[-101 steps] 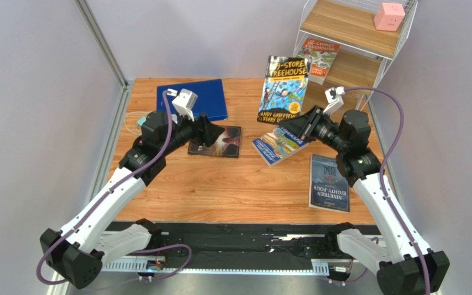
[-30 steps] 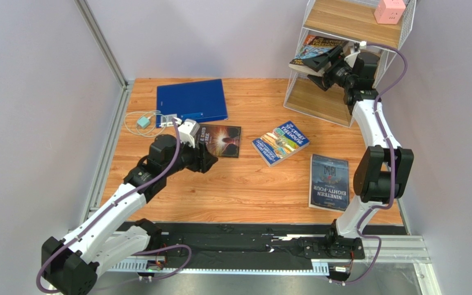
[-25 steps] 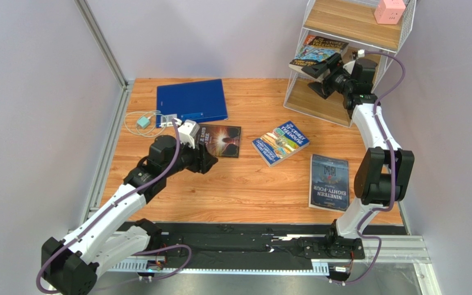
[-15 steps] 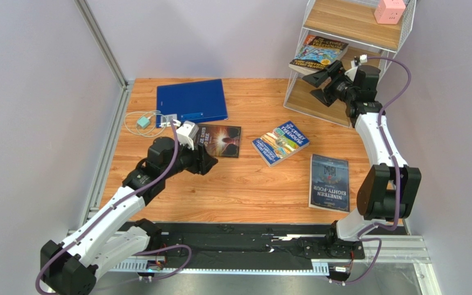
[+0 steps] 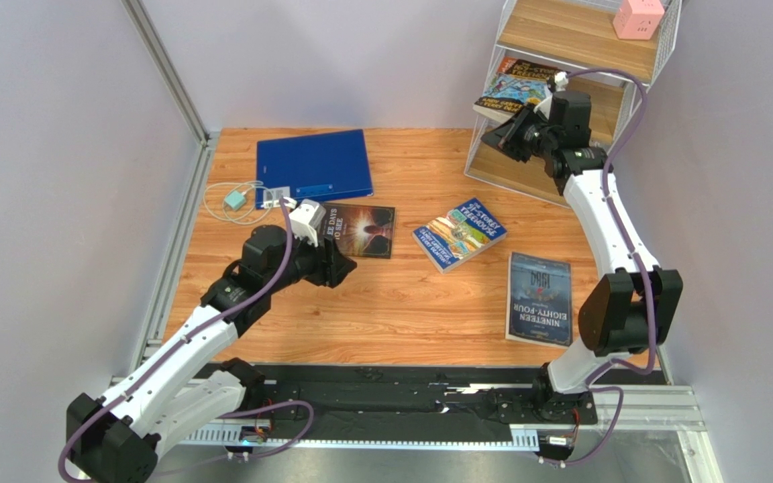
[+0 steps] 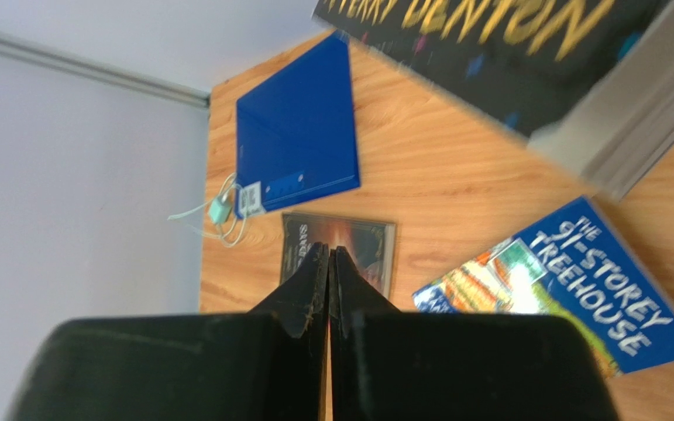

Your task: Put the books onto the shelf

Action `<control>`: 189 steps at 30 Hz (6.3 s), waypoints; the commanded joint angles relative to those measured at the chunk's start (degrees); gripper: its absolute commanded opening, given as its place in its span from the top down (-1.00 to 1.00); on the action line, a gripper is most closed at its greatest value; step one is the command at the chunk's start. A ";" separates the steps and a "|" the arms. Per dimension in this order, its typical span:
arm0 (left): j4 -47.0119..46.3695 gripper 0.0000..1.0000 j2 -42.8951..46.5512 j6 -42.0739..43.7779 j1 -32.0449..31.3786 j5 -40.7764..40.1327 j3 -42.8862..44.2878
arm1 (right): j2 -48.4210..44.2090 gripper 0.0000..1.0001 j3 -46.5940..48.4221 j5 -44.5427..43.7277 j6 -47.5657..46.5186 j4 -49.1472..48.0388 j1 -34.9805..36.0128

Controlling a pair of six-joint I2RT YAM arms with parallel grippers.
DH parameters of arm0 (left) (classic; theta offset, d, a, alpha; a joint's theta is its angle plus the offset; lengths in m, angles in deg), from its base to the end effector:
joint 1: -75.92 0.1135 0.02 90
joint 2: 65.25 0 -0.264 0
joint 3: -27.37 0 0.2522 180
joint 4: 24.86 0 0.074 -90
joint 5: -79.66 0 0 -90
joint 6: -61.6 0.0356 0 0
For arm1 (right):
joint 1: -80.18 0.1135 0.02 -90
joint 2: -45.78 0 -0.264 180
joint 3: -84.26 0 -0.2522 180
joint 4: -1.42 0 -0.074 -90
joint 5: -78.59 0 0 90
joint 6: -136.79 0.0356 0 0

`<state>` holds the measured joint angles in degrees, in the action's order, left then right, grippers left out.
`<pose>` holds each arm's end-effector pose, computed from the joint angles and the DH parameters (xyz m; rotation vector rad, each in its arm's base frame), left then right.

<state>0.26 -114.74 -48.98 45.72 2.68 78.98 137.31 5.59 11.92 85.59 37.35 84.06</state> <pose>0.1693 -0.1078 0.2811 0.3252 2.0239 -0.7908 0.3695 0.0392 0.3733 0.3693 2.0676 0.8731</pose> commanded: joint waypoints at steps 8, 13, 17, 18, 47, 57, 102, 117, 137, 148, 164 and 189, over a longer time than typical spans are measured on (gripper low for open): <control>0.77 -0.29 1.07 1.94 0.14 -0.36 0.74 | 9.63 1.00 15.96 -14.62 -8.92 10.87 -0.19; 0.60 -0.30 0.72 1.95 0.14 -0.62 0.83 | 11.04 1.00 17.54 -20.43 -10.86 11.49 -0.19; 0.42 -0.30 0.10 1.86 0.14 -0.54 0.91 | 12.97 1.00 20.97 -22.98 -12.44 13.15 -0.19; 0.42 -0.30 0.01 1.86 0.14 -0.54 0.91 | 13.24 1.00 21.67 -23.24 -12.79 12.98 -0.28; -4.06 -0.33 -12.80 1.59 0.14 -0.28 4.59 | -12.85 0.42 -11.96 -15.96 -10.69 3.23 4.47; 0.94 0.14 -45.90 1.24 0.22 1.57 32.86 | -20.43 -0.76 -33.77 -9.90 -3.30 -4.58 4.38; 20.11 1.00 -83.31 3.79 -6.98 13.43 66.04 | 2.16 -0.63 -33.43 -5.23 2.94 -21.37 8.60; 16.41 1.00 -74.35 2.74 -3.82 -3.49 59.54 | 9.72 -0.60 -33.08 -3.21 3.47 -28.15 9.74; 27.58 1.00 -87.97 5.81 -3.19 2.19 76.06 | 12.80 -0.51 -29.39 -1.36 2.33 -27.80 10.97; 22.93 1.00 -81.38 4.32 -8.48 2.81 64.55 | 6.74 -0.36 -29.47 -1.18 1.62 -31.05 14.22; 22.66 1.00 -81.37 3.97 -8.48 2.98 64.11 | 16.38 -0.08 -21.84 3.65 0.48 -23.77 15.81; 0.98 -0.49 -30.59 -6.48 -2.50 6.57 23.43 | -2.48 1.00 -26.13 14.19 4.16 -34.82 15.37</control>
<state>11.75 -152.38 -50.99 42.86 2.53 108.16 142.95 -20.62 19.57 86.51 13.38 99.25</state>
